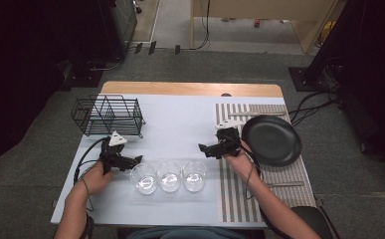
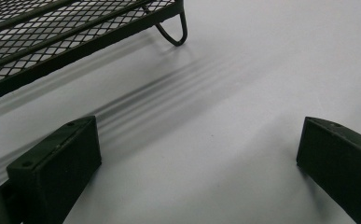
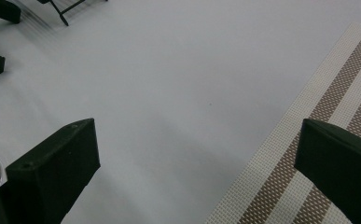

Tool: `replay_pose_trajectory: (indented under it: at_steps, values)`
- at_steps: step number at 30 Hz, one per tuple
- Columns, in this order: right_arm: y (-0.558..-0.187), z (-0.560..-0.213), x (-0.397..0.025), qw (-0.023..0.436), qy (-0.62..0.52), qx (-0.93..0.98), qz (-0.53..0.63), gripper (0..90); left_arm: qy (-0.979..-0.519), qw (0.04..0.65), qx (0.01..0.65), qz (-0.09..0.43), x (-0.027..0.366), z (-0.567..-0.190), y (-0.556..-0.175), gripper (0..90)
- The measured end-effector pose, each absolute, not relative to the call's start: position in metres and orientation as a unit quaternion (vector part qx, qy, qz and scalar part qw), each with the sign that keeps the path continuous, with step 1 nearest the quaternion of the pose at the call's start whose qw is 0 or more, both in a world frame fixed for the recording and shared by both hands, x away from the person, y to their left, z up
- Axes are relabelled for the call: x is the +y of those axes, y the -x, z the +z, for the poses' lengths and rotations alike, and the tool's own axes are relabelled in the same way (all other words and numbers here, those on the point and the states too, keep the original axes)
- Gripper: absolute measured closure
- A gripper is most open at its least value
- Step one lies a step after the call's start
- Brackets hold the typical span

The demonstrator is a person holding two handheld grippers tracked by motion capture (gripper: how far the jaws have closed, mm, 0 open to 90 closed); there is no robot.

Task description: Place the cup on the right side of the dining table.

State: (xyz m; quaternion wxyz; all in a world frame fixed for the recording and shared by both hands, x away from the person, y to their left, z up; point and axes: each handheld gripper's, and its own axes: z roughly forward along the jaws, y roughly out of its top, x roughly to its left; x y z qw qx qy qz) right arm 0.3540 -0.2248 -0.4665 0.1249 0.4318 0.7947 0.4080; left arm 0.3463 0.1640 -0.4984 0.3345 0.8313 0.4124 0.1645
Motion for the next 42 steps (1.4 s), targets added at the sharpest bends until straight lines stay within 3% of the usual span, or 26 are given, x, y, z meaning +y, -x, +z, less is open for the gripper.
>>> replay_pose_trajectory:
  at_steps: [42]
  values:
    - [-0.335, -0.449, -0.224, 0.134, -0.429, 0.783, 0.430, 0.8, -0.831, 0.335, 0.412, 0.165, 0.164, -0.498, -0.346, 0.0]
